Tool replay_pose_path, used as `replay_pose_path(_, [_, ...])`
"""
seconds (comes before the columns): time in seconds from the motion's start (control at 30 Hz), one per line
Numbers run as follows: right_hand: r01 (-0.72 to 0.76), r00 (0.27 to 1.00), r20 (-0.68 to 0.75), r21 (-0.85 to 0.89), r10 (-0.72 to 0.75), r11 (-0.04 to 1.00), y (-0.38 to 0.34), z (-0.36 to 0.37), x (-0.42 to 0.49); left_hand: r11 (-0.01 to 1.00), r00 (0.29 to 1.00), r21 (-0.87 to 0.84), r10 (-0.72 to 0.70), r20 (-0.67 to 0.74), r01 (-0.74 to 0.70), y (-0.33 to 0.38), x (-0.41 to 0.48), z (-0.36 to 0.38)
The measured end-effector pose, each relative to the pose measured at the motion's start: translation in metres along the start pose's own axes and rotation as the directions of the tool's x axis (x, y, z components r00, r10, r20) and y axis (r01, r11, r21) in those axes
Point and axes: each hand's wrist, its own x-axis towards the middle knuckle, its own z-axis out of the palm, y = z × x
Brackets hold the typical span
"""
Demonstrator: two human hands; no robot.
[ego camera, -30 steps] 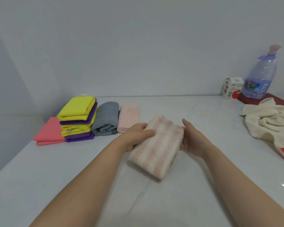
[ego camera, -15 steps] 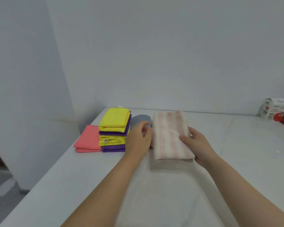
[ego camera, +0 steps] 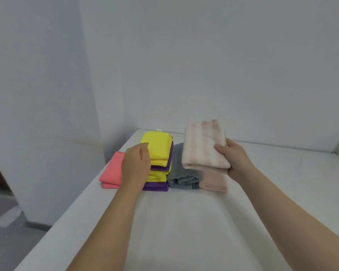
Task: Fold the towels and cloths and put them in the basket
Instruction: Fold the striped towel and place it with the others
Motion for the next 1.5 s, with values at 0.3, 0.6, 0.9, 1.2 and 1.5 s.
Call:
replay_pose_path(0.3, [0.221, 0.956, 0.24, -0.201, -0.17, 0.955, -0.008, 0.146, 0.003, 0.74, 0.853, -0.447, -0.338, 0.398, 0.502, 0.009, 0.046, -0.071])
replay_pose_path(0.6, [0.217, 0.952, 0.275, -0.289, -0.136, 0.932, 0.004, 0.204, 0.012, 0.722, 0.865, -0.477, -0.404, 0.298, 0.501, -0.055, 0.076, -0.099])
replay_pose_path(0.9, [0.321, 0.947, 0.084, -0.308, -0.31, 0.896, 0.025, 0.163, 0.025, 0.899, 0.855, -0.055, -0.393, 0.338, 0.435, -0.106, 0.053, -0.069])
replay_pose_path(1.2, [0.493, 0.854, 0.298, -0.723, -0.426, 0.484, 0.042, 0.14, 0.029, 0.794, 0.93, 0.602, -0.153, 0.333, -0.085, -0.09, 0.058, -0.056])
replay_pose_path(1.5, [0.467, 0.867, 0.478, -0.878, -0.143, -0.106, 0.058, 0.134, 0.016, 0.697, 0.785, 0.653, -0.211, 0.583, -0.298, -0.094, 0.043, -0.022])
